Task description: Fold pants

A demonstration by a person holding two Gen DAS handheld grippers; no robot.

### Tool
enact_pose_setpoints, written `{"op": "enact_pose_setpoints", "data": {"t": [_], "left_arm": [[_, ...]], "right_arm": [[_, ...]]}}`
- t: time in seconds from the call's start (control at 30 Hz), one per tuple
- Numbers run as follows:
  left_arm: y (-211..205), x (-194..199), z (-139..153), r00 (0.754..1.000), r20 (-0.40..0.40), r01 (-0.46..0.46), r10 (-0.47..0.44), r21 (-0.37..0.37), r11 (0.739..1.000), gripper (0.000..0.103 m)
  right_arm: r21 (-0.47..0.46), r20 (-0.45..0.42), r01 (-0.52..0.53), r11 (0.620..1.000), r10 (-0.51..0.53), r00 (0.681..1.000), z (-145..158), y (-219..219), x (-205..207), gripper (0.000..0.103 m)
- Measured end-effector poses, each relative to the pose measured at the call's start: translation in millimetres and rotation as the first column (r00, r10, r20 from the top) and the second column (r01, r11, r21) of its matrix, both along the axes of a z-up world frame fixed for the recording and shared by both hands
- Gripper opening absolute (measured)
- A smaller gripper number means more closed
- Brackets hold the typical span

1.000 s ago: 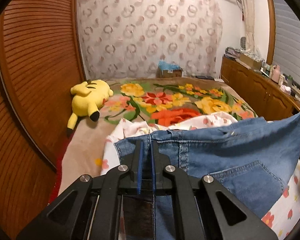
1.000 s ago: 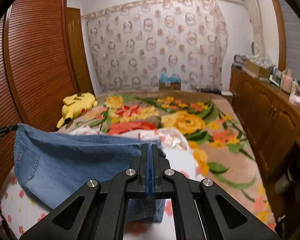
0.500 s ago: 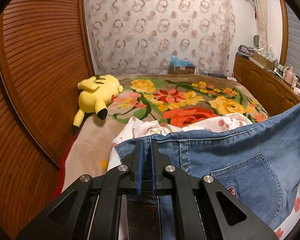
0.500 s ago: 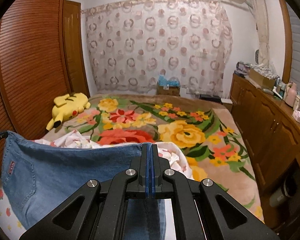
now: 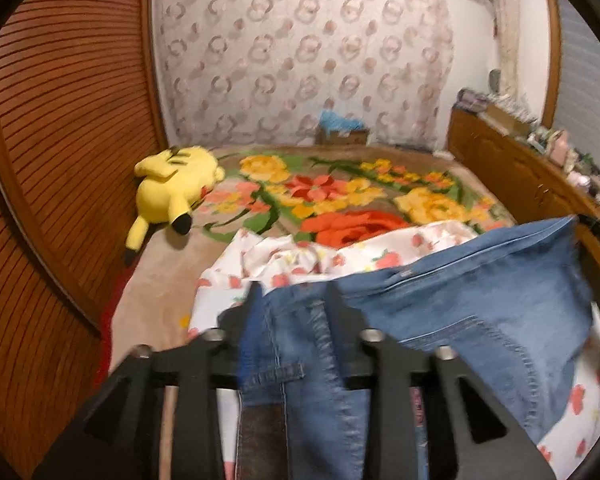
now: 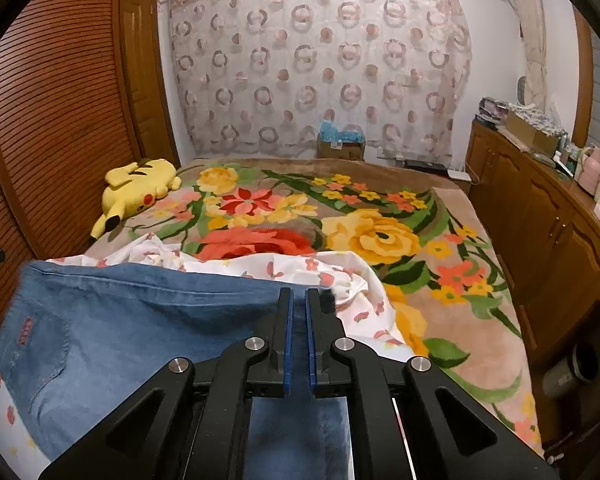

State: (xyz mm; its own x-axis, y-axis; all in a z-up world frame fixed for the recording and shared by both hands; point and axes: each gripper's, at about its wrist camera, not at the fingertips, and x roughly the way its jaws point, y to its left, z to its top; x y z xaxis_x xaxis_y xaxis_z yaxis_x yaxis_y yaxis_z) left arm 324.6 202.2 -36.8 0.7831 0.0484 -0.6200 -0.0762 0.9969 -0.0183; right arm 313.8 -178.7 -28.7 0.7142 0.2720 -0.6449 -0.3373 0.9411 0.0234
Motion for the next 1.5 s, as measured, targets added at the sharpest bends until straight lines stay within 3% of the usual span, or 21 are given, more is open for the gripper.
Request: {"op": "enact_pose_setpoints", "data": {"t": [0.03, 0.17, 0.23, 0.57, 1.07, 1.37, 1.5], "left_arm": [[-3, -4, 4, 1.0, 0.013, 0.012, -0.012, -0.008, 1.0, 0.049], [-21, -12, 12, 0.998, 0.024, 0.062, -0.062, -0.024, 0.998, 0.056], [-32, -14, 12, 0.996, 0.028, 0.087, -0.086, -0.028, 0.996, 0.059], [-87, -25, -12, 0.977, -0.028, 0.207, -0.209, -0.081, 0.975, 0.059], [-155, -41, -15, 0.943, -0.057, 0.325, -0.329, -0.067, 0.943, 0.059], [-203, -47, -19, 0.91, -0.073, 0.403, -0.408, -0.077, 0.912, 0.059], [-226, -49, -23, 0.882, -0.091, 0.453, -0.462, -0.099, 0.886, 0.059]], "right_arm": [[0.002, 0.005, -0.001, 1.0, 0.001, 1.0, 0, -2, -6, 0.007], [0.02, 0.015, 0.002, 1.0, -0.002, 1.0, 1, -9, -30, 0.021], [0.039, 0.013, -0.001, 0.999, 0.0, 1.0, 3, -13, -43, 0.021], [0.058, -0.036, -0.01, 0.998, 0.012, 0.999, -3, -35, -84, 0.021], [0.069, -0.083, 0.009, 0.998, -0.003, 0.997, -8, -36, -93, 0.021], [0.081, -0.095, 0.001, 0.997, 0.006, 0.995, -15, -39, -105, 0.021], [0.073, -0.111, 0.005, 0.997, 0.003, 0.994, -19, -42, -109, 0.021]]}}
